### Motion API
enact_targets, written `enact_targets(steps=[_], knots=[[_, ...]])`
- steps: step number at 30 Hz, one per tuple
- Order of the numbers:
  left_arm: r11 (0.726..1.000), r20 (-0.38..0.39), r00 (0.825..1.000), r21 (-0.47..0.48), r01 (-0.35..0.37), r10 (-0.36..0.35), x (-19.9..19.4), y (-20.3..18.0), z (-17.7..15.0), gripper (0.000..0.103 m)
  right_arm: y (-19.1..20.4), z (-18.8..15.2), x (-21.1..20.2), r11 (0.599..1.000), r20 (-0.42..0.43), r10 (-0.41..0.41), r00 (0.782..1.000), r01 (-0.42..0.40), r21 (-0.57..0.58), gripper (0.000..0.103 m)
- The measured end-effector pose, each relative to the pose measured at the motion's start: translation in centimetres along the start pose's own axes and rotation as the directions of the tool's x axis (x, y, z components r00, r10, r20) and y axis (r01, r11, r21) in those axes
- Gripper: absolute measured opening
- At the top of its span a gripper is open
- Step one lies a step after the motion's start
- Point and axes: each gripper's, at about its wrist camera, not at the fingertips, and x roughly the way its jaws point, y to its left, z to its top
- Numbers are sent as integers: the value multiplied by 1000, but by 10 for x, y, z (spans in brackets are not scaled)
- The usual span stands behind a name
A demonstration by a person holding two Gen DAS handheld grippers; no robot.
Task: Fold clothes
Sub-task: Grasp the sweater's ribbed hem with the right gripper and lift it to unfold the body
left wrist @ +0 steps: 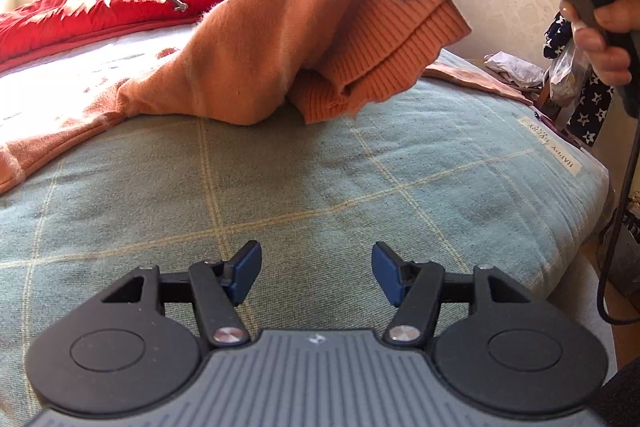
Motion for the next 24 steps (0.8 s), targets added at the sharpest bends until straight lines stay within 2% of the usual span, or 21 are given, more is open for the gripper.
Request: enact_targets(steps=[4,11,13,18,24], knots=[[1000,19,1000,-1,-2,2,-7,1,2,61,7,10,-17,1000,18,8,1000,-8,-11,14],[1000,53,999,11,1,-1,-18,5,6,61,31,31,-47,994,30,107,994,-106,-37,14],[1000,57,998,15,-1,0,-18,5,8,61,38,38,-48,991,2,127,992,-127,-47,14],[1000,51,999,3,8,-8,-14,7,9,62,45,35,-18,990,-128,121,984,-130,-60,19],[1000,30,999,12,13,-13,-7,6,6,62,35,17,22,997,-199,59,978,-69,-41,24]])
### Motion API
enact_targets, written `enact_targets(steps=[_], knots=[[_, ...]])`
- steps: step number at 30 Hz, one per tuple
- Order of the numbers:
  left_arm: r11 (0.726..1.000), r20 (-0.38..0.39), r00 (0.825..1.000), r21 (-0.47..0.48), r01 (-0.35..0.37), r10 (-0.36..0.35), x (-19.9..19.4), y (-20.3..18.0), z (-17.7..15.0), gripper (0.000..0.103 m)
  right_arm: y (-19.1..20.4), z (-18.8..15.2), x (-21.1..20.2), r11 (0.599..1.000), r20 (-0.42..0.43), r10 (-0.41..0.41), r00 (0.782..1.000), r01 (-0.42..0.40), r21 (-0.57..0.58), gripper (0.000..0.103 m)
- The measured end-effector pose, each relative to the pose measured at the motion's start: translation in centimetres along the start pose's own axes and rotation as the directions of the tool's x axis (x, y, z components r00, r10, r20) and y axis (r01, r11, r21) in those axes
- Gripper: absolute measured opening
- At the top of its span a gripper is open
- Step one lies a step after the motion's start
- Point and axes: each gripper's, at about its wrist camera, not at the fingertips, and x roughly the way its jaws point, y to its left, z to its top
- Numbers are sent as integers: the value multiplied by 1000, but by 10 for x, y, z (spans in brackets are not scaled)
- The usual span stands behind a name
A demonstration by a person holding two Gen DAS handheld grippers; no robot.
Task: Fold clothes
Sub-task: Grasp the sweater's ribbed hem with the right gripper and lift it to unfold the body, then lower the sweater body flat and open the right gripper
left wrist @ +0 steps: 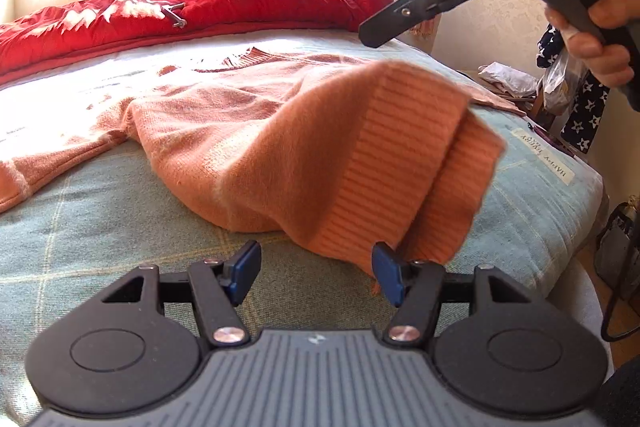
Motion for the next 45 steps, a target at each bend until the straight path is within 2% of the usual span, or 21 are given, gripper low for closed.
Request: enact_targets(steps=[2,7,14,17,20,26,35,39,45], knots=[[1000,-5,1000,3,0,0,1,0,0,62,-9,-1,10,999,-14,-20,1000,21,25,24],[1000,-28,1000,11,-2,3,7,1,-1,62,-23,-8,12,998,-31,19,999,-17,68,25],[998,-54,999,59,1,2,9,-8,-1,64,-18,-29,8,999,-81,41,996,-38,38,36],[998,-62,998,65,-1,5,7,-11,-2,64,-15,-41,7,998,-101,56,993,-53,35,38],[997,-66,998,71,-5,9,6,-13,-2,65,-11,-52,8,996,-114,85,990,-81,41,44],[997,-69,997,77,-17,22,2,-14,-3,65,11,-72,14,986,-169,164,972,-164,14,46],[997,-90,994,53,-56,60,-8,1,-14,65,43,-93,25,962,-248,261,933,-272,-8,49],[997,-88,994,43,-61,65,-11,5,-15,65,40,-95,14,973,-212,217,953,-229,-33,51],[995,-58,998,94,-12,18,-16,-11,-7,65,-21,-100,-13,977,-110,159,981,-140,162,61]])
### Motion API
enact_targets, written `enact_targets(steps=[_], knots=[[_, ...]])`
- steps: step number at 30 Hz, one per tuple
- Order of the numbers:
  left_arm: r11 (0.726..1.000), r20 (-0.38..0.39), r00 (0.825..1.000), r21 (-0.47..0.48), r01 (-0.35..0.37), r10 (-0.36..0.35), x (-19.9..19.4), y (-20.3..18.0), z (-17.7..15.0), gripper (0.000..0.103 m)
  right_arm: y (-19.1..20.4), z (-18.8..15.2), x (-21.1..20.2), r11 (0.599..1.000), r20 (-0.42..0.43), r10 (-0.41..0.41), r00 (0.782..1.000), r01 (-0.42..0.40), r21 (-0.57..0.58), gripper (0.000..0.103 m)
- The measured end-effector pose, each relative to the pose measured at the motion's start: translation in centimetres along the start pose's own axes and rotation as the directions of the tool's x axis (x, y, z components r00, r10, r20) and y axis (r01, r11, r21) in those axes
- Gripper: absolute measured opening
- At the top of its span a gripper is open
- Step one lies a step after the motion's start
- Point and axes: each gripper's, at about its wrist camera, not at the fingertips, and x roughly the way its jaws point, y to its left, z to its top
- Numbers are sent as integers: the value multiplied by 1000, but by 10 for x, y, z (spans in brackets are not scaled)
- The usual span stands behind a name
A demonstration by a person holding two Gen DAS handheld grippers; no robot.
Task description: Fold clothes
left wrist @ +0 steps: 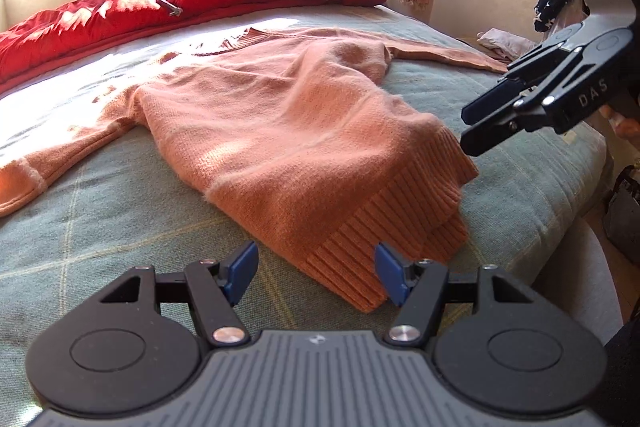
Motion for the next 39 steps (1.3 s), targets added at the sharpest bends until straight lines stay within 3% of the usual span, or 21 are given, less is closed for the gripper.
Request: enact_targets(steps=[5,12,15,20,21,26,27,28,30,31,33,39], knots=[[993,51,998,117,16,-22,1,-28,26,71,-37,-18,-12,988,55,-47,997,39,148,65],[962,68,998,273,-7,-12,43,-73,61,72,-60,-47,-3,955,99,-8,995,-22,295,66],[924,64,997,378,-63,42,65,-93,62,72,-66,-55,-1,947,106,-1,994,-33,319,66],[808,114,988,570,-147,100,80,-125,53,72,-75,-65,-2,939,110,-12,994,-27,342,66],[779,129,987,607,-157,98,80,-131,51,72,-77,-66,-1,938,110,-14,994,-25,346,66],[696,80,990,705,-138,115,103,-149,47,73,-86,-72,0,925,117,-26,993,-20,378,66],[696,62,991,707,-125,115,107,-149,47,72,-86,-73,0,924,116,-31,993,-15,383,66],[702,44,993,704,-107,108,111,-147,47,63,-87,-75,0,923,111,-36,993,-9,385,66],[734,13,996,675,-75,89,112,-141,51,49,-87,-77,0,922,102,-42,994,0,386,66],[750,19,996,657,-79,89,109,-137,53,39,-86,-78,0,922,98,-43,994,2,386,66],[778,37,995,620,-96,93,103,-127,58,29,-86,-79,-1,923,96,-43,994,3,385,66],[864,125,972,445,-234,198,71,-69,80,23,-83,-75,2,930,96,-32,995,-5,367,66]])
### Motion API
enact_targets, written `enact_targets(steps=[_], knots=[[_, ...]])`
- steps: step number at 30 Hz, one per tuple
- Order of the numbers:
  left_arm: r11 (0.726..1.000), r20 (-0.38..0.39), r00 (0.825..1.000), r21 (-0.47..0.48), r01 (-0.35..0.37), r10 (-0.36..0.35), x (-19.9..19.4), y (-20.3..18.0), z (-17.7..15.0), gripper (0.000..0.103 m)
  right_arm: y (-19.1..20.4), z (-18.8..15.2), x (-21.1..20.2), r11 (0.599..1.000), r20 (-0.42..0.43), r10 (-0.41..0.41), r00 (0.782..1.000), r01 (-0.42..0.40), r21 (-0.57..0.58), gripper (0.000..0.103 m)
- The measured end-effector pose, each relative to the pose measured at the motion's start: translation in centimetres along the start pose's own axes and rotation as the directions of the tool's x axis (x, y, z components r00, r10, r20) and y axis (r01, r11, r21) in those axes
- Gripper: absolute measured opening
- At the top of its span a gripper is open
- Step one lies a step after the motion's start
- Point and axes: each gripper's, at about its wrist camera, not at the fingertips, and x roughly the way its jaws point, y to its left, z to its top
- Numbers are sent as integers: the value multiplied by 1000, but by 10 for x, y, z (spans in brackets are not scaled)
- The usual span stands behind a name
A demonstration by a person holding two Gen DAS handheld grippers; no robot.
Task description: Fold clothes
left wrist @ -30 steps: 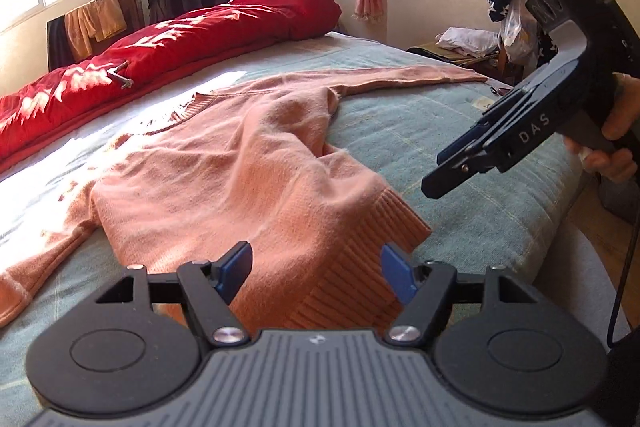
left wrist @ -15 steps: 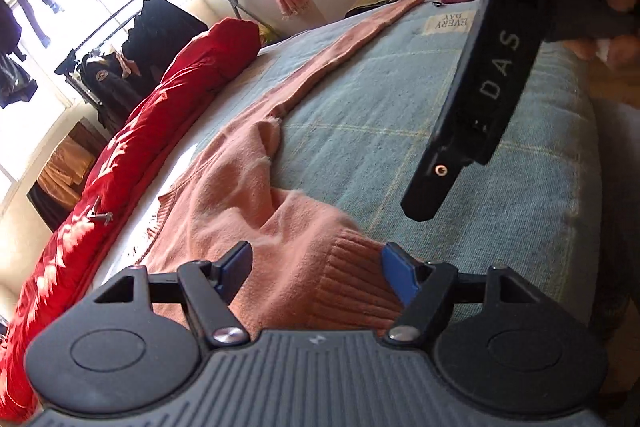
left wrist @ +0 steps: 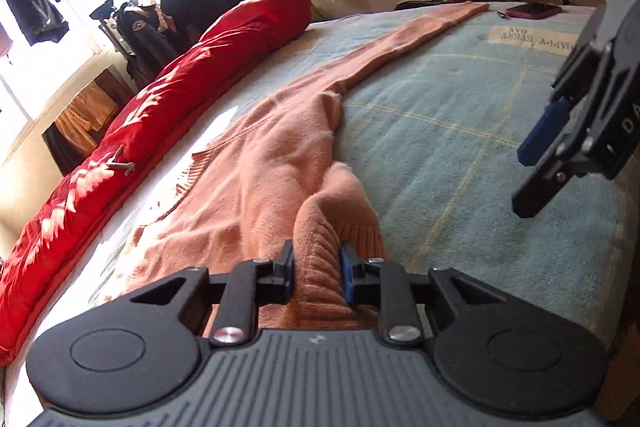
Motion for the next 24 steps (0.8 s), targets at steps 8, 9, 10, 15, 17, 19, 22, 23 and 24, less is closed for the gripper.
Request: enact_targets(steps=[8,9,10,15,17,19,22,23,24], knots=[[910,-115,990,-414,23,-77,43,103,-54,28,16,11,14,999,-10,37,999,-37,-36,66],[890,-116,988,-453,42,-105,49,109,-61,29,18,13,16,998,-7,45,999,-46,-37,66],[881,-114,986,-471,52,-119,55,111,-65,31,19,16,18,998,-3,55,998,-55,-37,66],[894,-99,988,-445,62,-117,63,110,-68,38,20,30,36,990,18,139,990,-139,-3,63],[889,-97,987,-452,68,-125,65,115,-70,43,19,37,49,983,16,183,983,-183,34,60],[884,-92,986,-461,79,-136,66,119,-72,46,20,44,63,972,20,226,974,-227,60,58],[886,-72,988,-455,90,-137,64,120,-75,47,25,53,84,958,34,272,962,-274,84,56],[886,-66,989,-455,92,-136,63,120,-75,47,25,57,90,957,51,271,961,-275,89,55],[884,-59,989,-458,94,-136,60,120,-76,47,26,62,95,958,71,264,962,-270,93,54]])
